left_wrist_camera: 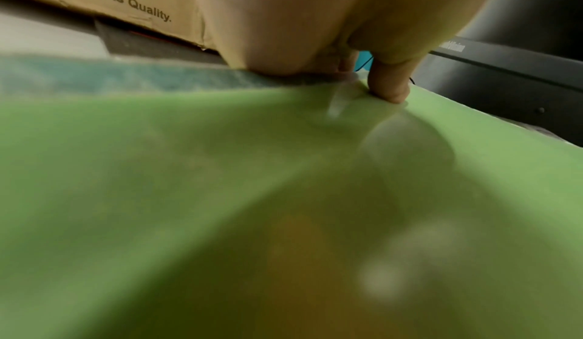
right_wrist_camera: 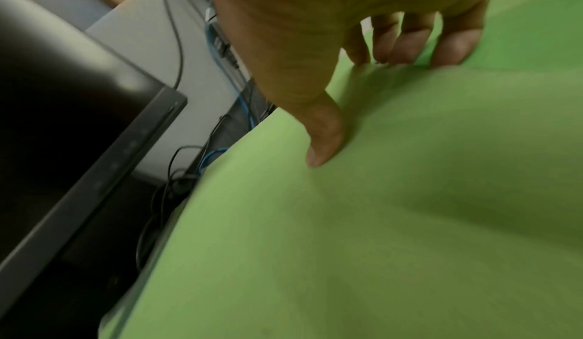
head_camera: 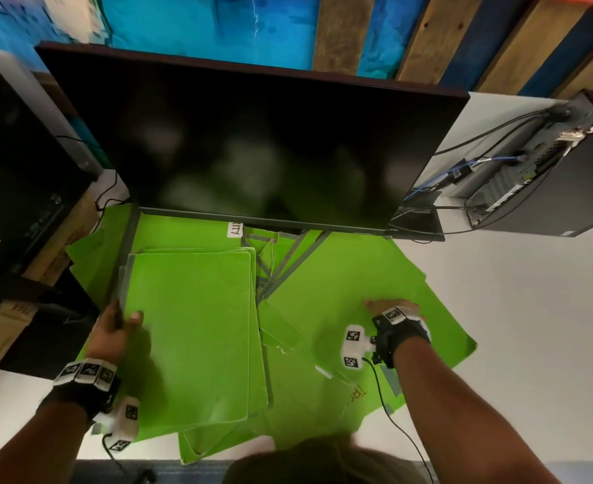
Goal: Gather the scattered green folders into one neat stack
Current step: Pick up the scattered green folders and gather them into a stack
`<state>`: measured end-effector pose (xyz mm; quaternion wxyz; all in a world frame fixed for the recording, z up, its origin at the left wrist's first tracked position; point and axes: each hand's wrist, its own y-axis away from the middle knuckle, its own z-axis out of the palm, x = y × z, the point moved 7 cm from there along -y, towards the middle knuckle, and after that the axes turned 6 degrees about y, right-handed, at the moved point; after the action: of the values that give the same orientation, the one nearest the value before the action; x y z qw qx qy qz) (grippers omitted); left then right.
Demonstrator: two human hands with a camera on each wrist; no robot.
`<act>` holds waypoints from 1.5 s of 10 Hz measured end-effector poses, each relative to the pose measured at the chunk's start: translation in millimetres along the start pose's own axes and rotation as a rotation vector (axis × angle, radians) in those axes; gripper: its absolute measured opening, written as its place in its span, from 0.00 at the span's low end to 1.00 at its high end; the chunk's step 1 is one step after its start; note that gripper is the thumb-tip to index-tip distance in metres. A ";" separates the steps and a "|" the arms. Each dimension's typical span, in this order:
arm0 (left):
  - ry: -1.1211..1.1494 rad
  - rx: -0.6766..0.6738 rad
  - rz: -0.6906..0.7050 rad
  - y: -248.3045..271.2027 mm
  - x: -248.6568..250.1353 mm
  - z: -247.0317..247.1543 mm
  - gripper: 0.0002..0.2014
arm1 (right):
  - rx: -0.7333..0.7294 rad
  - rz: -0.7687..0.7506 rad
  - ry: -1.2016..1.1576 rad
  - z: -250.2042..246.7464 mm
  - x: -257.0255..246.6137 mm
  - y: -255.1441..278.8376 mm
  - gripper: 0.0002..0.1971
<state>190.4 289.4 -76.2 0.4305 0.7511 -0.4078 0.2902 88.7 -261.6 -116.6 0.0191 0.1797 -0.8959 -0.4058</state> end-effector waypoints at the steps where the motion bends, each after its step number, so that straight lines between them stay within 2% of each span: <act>1: 0.012 0.010 -0.034 3.3 0.2 0.9 0.23 | 0.150 0.057 -0.056 -8.2 -5.5 9.8 0.53; 2: 0.036 0.008 -0.019 12.3 9.6 0.7 0.24 | 0.180 0.050 0.039 -8.2 -19.0 18.6 0.59; 3: 0.065 -0.006 -0.047 12.1 8.1 -0.7 0.25 | 0.043 0.041 -0.010 -0.4 -21.8 17.8 0.64; 4: 0.067 -0.005 -0.058 5.8 -1.1 -2.5 0.23 | -0.054 0.008 -0.254 -4.4 -16.3 13.4 0.44; 5: 0.049 -0.023 -0.075 -2.9 -14.1 -5.2 0.22 | -0.073 -0.072 -0.391 -19.2 -11.1 15.2 0.31; 6: 0.075 -0.018 -0.066 -2.9 -10.6 -3.7 0.24 | 0.050 -0.153 -0.398 -29.5 0.0 17.7 0.27; 7: 0.158 0.012 -0.041 3.5 1.5 -1.5 0.19 | 0.076 -0.171 -0.508 -39.0 27.3 17.5 0.28; 8: 0.195 0.008 0.006 10.7 8.9 -2.5 0.15 | 0.161 -0.188 -0.592 -58.4 65.6 24.6 0.25; 9: 0.173 -0.040 0.052 21.7 16.3 4.5 0.12 | 0.131 -0.227 -0.683 -61.9 81.9 37.5 0.11; 10: 0.116 -0.095 0.100 28.5 25.1 26.4 0.26 | -0.010 -0.309 -0.787 -42.5 66.9 51.4 0.02; 11: 0.102 -0.155 0.119 35.1 33.9 50.3 0.39 | -0.082 -0.379 -0.745 -19.9 28.8 71.5 0.07; 12: 0.164 -0.188 0.154 42.3 42.2 71.1 0.38 | -0.136 -0.464 -0.649 9.5 -10.2 73.9 0.07; 14: 0.365 -0.201 0.065 59.2 41.9 86.5 0.30 | 0.016 -0.490 -0.362 47.5 -62.2 85.5 0.20; 15: 0.408 -0.211 0.033 64.0 32.6 90.5 0.30 | 0.065 -0.479 -0.230 67.6 -82.0 94.8 0.23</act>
<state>159.1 178.6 -66.0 0.5755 0.6209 -0.3526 0.3987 124.1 -127.8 -83.1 -0.1851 0.3401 -0.8366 -0.3874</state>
